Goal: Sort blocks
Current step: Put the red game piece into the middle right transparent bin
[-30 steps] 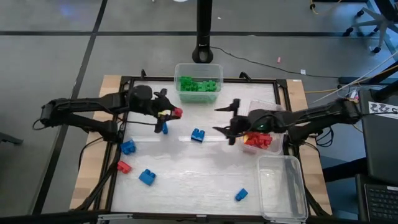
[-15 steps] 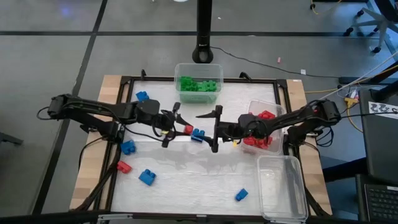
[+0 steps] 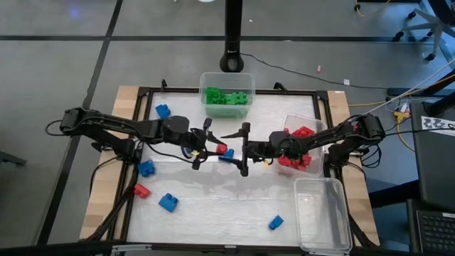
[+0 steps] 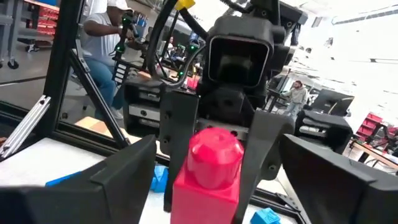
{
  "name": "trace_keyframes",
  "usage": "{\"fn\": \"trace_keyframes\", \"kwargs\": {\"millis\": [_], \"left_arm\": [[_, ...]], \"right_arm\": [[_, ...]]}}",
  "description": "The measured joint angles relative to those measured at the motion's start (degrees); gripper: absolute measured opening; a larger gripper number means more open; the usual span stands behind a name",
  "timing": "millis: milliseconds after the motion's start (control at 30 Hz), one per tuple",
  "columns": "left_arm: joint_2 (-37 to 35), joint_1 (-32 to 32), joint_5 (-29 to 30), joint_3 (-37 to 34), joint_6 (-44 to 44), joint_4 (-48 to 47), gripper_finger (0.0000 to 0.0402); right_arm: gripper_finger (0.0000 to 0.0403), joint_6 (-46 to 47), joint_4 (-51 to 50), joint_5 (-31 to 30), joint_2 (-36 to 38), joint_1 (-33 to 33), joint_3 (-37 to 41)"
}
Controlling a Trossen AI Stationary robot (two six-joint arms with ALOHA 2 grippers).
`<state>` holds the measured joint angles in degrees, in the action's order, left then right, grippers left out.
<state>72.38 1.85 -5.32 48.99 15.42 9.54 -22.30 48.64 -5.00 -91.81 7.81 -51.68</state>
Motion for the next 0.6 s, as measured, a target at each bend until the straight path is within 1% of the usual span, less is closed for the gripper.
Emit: {"fn": "trace_keyframes", "kwargs": {"millis": [67,267,367,467,600], "left_arm": [[-0.04,0.0,0.0,0.01,0.0,0.61,0.0129],[-0.03,0.0,0.0,0.01,0.02,0.41,0.0129],[-0.02,0.0,0.04,0.01,0.02,0.37,0.0129],[-0.04,-0.02,0.02,0.01,0.01,0.39,0.0129],[-0.04,-0.02,0.02,0.01,0.02,0.41,0.0129]], "right_arm": [[0.0312,0.01,0.08,0.04,0.0,0.0,0.0],[0.0234,0.0,0.21,0.11,0.0,0.0,-0.01],[0.0205,0.0,0.2,0.13,0.0,0.02,-0.01],[0.0187,0.0,0.2,0.12,0.0,0.02,-0.01],[0.0177,-0.01,1.27,0.14,-0.42,0.02,-0.02]]}}
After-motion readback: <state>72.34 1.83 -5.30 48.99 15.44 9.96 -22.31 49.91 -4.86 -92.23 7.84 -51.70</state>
